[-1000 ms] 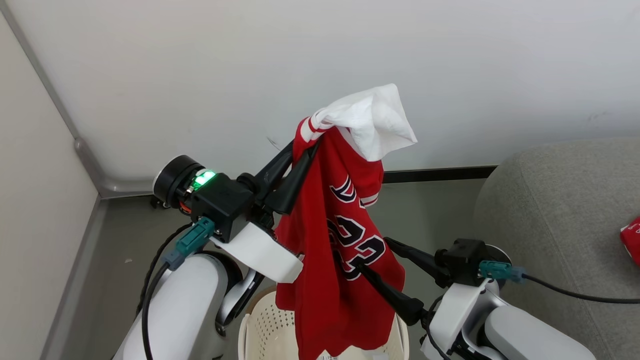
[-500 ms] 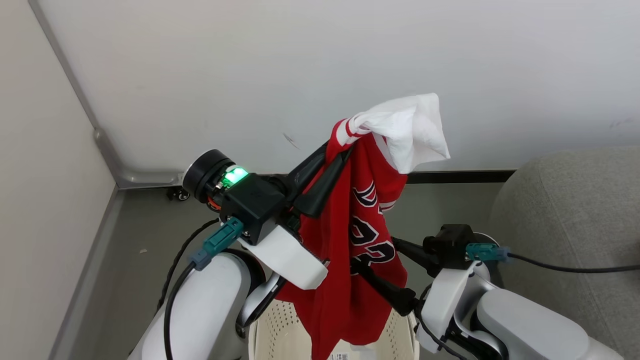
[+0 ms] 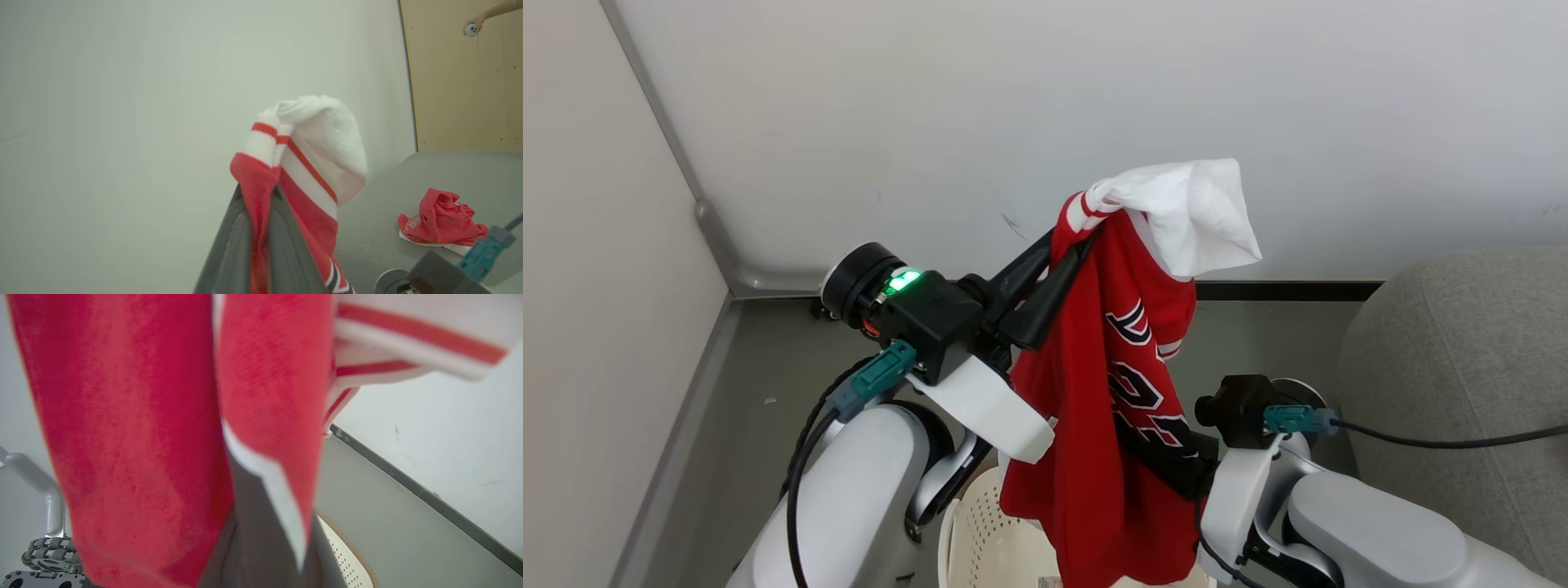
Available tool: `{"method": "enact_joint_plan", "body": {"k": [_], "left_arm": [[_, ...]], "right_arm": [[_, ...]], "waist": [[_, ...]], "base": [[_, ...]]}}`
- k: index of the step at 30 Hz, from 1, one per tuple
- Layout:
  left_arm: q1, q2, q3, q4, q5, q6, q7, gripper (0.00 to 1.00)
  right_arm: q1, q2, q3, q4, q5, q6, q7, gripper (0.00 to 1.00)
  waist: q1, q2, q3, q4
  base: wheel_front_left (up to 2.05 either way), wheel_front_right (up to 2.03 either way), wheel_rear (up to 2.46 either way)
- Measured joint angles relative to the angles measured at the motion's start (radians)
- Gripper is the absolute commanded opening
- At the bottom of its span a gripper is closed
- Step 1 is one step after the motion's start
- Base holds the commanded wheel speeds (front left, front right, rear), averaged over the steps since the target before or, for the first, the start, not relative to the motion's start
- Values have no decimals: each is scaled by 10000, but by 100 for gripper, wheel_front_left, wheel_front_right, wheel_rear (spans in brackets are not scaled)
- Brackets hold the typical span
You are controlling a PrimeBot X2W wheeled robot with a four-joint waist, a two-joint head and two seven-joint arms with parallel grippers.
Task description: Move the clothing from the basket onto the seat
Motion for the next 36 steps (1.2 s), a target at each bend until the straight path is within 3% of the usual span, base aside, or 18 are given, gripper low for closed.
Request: {"method": "enact_joint_plan", "body": {"k": [10,18,25,26,27,28,30,31,32,36], "left_arm": [[340,121,637,999,-420,109,-15,0],[810,259,865,1751,-686,194,-153,0],[1093,240,903,2019,-861,192,-401,0],[1120,238,905,2052,-869,192,-416,5],[1149,236,909,2080,-882,192,-451,31],[1175,228,911,2102,-918,192,-487,31],[1313,209,911,2171,-966,192,-499,65],[1350,203,907,2182,-988,192,-502,93],[1383,201,899,2190,-1011,182,-570,100],[1511,199,894,2259,-1039,176,-631,100]], "right_arm": [[53,-596,-178,-59,566,0,-970,0],[655,-1260,-1053,-378,1112,0,-1151,0],[1047,-1471,-2023,-750,1684,0,-1158,0],[1103,-1469,-2176,-836,1760,0,-1158,0],[1167,-1452,-2422,-963,1862,0,-1158,0],[1213,-1434,-2656,-1076,1996,0,-1158,0],[1283,-1340,-3356,-1304,2357,0,-1160,0],[1284,-1327,-3532,-1327,2428,0,-1160,0],[1309,-1321,-3716,-1327,2468,0,-1158,0],[1574,-1369,-4362,-1151,2514,0,-1158,0]], "waist": [[1,0,-9,-185],[0,0,-63,-508],[0,0,-112,-883],[0,0,-116,-940],[1,0,-121,-999],[0,0,-124,-1056],[0,0,-125,-1219],[0,0,-122,-1269],[0,0,-118,-1318],[1,0,-88,-1488]], "base": [[0,0,0],[0,0,0],[0,0,0],[0,0,0],[0,0,0],[0,0,0],[0,0,0],[0,0,0],[0,0,0],[0,0,0]]}}
